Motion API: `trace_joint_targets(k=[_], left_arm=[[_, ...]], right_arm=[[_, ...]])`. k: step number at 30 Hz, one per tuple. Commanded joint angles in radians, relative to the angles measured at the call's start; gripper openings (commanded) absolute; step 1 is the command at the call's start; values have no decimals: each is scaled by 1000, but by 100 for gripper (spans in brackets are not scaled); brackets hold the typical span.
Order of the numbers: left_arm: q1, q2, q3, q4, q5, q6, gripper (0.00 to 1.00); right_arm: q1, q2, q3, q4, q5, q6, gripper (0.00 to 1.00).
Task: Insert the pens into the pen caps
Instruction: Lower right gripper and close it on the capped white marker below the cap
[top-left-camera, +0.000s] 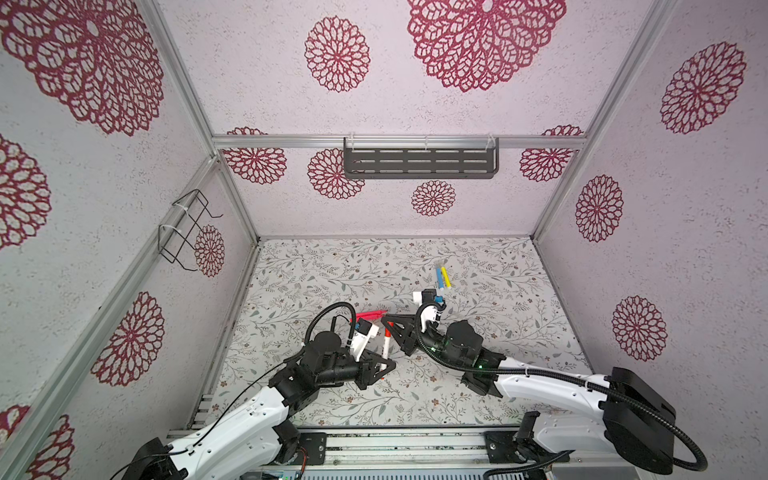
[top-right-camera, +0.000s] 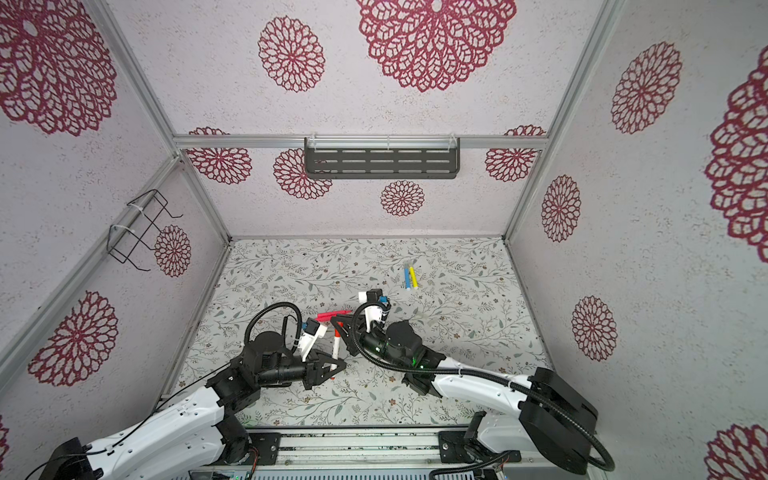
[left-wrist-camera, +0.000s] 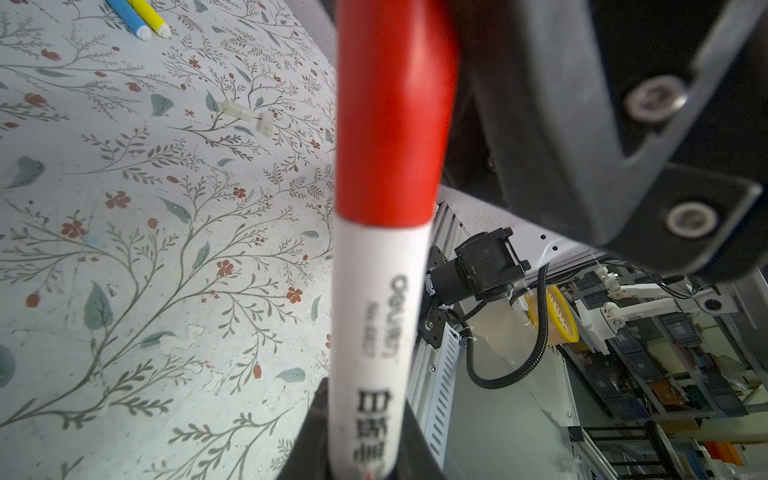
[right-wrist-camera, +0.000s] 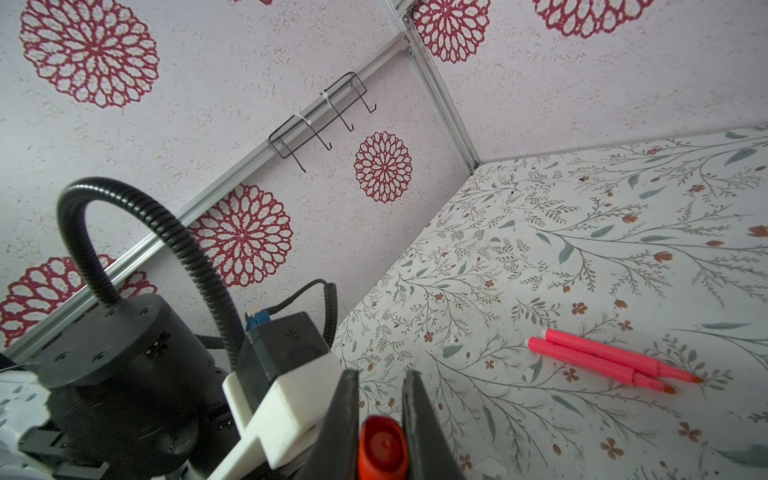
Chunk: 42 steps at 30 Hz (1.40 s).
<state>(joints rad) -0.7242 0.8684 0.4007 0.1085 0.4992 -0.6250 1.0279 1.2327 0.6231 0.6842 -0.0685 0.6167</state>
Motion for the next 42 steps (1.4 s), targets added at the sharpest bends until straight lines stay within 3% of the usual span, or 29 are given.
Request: trace_joint_targets(k=[1, 4, 7, 15, 20, 33, 39, 42], left_arm=[[91, 35, 52, 277, -201, -65, 0], [53, 91, 52, 277, -177, -51, 0], [4, 108, 45, 278, -192, -23, 0], [-53, 109, 51, 307, -215, -7, 0], [-74, 89, 60, 274, -246, 7, 0], [-90, 107, 70, 275, -255, 22, 0], [-98, 113, 79, 279, -252, 21, 0], [-98, 113, 81, 277, -255, 20, 0]], right_arm=[[24, -106, -50, -303, -270, -32, 37], [-95, -274, -23, -309, -331, -26, 49], [-146, -368, 41, -378, -326, -61, 57], [-157, -212, 239, -608, -257, -166, 57], [-156, -105, 292, -604, -303, -181, 54], [-156, -27, 324, -563, -348, -190, 43], [-146, 10, 322, -535, -361, -178, 33], [-142, 10, 316, -533, -352, -177, 20]])
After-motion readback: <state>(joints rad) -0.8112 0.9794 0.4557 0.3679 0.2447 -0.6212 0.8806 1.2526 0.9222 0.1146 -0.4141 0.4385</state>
